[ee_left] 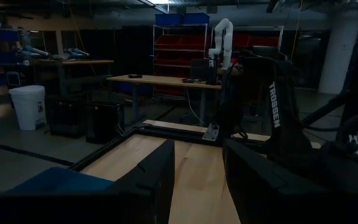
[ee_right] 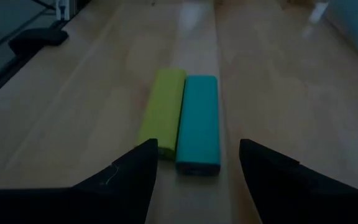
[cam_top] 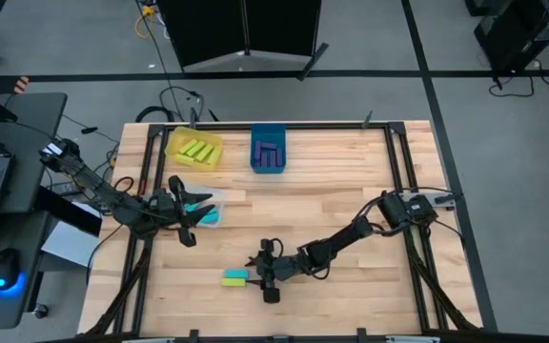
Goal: Sort blocks
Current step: Put the blue block into the white bin
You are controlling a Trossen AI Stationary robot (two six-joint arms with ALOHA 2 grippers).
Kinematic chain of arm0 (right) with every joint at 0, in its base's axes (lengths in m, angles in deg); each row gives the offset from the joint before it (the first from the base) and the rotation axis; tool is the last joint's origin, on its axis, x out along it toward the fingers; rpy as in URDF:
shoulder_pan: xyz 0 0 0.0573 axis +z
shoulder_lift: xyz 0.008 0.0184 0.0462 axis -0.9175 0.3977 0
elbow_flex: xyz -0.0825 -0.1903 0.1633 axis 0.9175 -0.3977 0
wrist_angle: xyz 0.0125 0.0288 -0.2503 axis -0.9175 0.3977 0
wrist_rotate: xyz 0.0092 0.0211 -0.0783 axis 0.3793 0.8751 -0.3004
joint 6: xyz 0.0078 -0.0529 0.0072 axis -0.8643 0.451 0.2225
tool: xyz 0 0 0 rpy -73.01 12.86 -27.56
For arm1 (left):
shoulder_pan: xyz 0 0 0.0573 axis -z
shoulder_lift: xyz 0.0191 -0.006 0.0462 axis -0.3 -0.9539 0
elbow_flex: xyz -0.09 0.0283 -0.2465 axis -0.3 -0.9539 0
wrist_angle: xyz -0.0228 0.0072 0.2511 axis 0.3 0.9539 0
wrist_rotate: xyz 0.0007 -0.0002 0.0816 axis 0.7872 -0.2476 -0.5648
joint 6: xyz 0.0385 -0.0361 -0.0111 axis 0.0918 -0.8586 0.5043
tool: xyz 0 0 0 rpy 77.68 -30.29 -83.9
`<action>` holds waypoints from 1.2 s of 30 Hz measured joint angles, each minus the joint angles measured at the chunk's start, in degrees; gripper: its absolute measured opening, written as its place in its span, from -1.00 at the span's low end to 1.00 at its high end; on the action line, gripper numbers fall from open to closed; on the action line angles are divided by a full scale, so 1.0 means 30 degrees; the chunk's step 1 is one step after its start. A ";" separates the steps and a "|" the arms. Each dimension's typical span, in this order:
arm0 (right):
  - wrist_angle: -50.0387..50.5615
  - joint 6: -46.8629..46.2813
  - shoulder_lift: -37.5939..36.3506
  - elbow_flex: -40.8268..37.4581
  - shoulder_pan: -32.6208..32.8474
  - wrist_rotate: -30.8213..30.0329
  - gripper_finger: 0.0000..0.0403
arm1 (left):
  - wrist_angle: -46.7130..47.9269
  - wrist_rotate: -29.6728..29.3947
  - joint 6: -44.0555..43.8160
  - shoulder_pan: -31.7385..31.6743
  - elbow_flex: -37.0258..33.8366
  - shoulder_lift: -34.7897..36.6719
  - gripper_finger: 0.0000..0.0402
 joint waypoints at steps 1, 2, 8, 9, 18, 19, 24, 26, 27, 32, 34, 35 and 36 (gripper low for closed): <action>0.0006 0.0000 0.0036 0.0005 0.0003 0.0027 0.18 | -0.0005 0.0007 0.0003 0.0000 0.0000 0.0002 -0.29; 0.0101 -0.0034 0.0085 0.0005 0.0003 0.0044 0.19 | 0.0004 0.0007 0.0000 0.0000 0.0000 -0.0002 -0.29; -0.0057 -0.0493 0.0468 0.0005 0.0003 0.0102 0.18 | -0.0015 0.0007 -0.0007 0.0000 0.0000 0.0002 -0.29; -0.0059 -0.0475 0.0473 0.0005 0.0003 0.0100 0.17 | -0.0007 0.0015 -0.0015 0.0000 0.0000 -0.0003 -0.29; -0.0214 -0.0064 0.0495 0.0005 -0.0122 0.0164 0.06 | -0.0015 -0.0024 -0.0029 -0.0007 0.0000 -0.0003 -0.29; -0.0231 -0.0052 0.0495 0.0005 -0.0146 0.0180 0.05 | -0.0015 -0.0048 -0.0018 -0.0002 0.0000 0.0002 -0.29; -0.0302 -0.0029 0.0495 0.0005 -0.0270 0.0391 0.02 | -0.0015 -0.0258 -0.0007 -0.0007 0.0000 0.0001 -0.29; -0.0302 0.0047 0.0495 0.0005 -0.0282 0.0391 0.02 | -0.0015 -0.0273 -0.0004 0.0000 0.0000 -0.0001 -0.29; -0.0302 0.0126 0.0495 0.0005 -0.0297 0.0391 0.02 | -0.0015 -0.0277 -0.0002 0.0000 0.0000 0.0002 -0.29; -0.0324 0.0350 0.0502 0.0005 -0.0527 0.0703 0.01 | -0.0015 -0.0289 0.0002 0.0000 0.0000 0.0000 -0.29; -0.0332 0.0387 0.0502 0.0005 -0.0635 0.0772 0.01 | -0.0015 -0.0299 0.0000 -0.0007 0.0000 0.0002 -0.29; -0.0338 0.0452 0.0502 0.0005 -0.0691 0.0837 0.01 | -0.0015 -0.0299 0.0007 0.0000 0.0000 -0.0001 -0.29; -0.0342 0.0473 0.0502 0.0005 -0.0746 0.0907 0.01 | -0.0015 -0.0306 0.0010 -0.0004 0.0000 -0.0001 -0.29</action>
